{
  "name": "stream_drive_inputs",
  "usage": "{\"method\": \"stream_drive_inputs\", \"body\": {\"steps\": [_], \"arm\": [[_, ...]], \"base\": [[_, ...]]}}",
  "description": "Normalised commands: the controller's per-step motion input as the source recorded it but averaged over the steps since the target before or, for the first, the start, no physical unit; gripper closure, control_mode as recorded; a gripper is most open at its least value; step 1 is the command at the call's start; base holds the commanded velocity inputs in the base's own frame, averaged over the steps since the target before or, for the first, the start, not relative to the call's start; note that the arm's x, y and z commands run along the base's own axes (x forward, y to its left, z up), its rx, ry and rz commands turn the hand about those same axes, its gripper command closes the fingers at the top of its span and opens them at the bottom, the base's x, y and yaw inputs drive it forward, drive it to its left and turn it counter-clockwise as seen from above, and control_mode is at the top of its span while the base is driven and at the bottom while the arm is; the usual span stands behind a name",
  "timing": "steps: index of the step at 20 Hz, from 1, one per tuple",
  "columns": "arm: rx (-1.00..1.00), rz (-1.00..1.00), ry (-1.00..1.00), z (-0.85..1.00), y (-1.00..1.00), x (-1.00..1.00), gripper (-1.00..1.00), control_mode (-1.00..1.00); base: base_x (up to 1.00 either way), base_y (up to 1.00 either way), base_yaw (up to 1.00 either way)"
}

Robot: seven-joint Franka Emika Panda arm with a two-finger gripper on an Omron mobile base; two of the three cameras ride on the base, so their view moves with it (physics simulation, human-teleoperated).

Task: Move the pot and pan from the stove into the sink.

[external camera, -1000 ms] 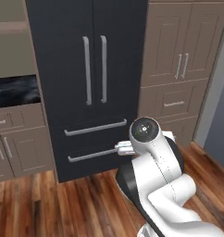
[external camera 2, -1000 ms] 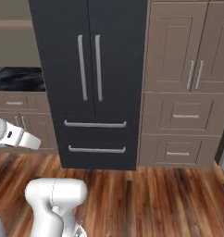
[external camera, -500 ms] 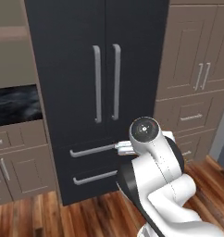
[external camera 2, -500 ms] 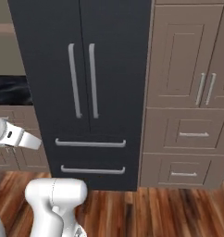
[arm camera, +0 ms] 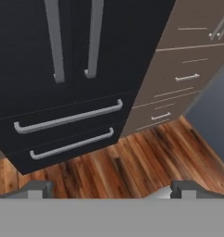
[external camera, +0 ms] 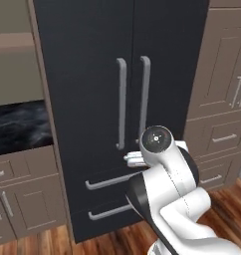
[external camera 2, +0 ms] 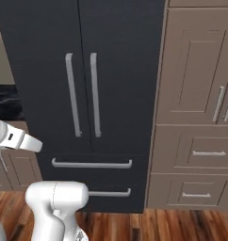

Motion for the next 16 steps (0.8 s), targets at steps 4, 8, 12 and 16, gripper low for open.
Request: {"method": "stream_drive_inputs", "body": {"steps": [4, 8, 12, 16], "arm": [[0.00, 0.00, 0.00, 0.00, 0.00, 0.00, -1.00, 1.00], [0.00, 0.00, 0.00, 0.00, 0.00, 0.00, -1.00, 1.00], [0.00, 0.00, 0.00, 0.00, 0.00, 0.00, -1.00, 1.00], [0.00, 0.00, 0.00, 0.00, 0.00, 0.00, -1.00, 1.00]], "base": [[0.34, 0.75, -0.06], [0.21, 0.91, -0.07], [0.14, 0.99, -0.07], [0.03, 1.00, -0.05]]}}
